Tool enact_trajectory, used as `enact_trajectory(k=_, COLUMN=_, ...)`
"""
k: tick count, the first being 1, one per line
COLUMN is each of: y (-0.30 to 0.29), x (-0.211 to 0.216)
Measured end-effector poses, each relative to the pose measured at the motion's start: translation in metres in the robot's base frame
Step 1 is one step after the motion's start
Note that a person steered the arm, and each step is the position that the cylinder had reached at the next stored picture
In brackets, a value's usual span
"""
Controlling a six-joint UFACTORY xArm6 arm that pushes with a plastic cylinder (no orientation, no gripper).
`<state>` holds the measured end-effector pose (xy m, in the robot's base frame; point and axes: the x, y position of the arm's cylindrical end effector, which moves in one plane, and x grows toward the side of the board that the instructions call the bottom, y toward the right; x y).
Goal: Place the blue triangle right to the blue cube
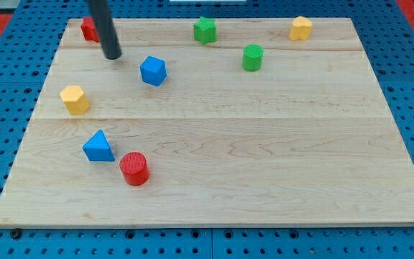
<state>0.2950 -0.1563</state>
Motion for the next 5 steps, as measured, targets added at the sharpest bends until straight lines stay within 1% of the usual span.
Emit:
enact_trajectory(k=2, y=0.012, x=0.092)
enact_trajectory(k=3, y=0.034, x=0.131)
enact_trajectory(k=4, y=-0.033, x=0.16)
enact_trajectory(k=5, y=-0.094, x=0.181)
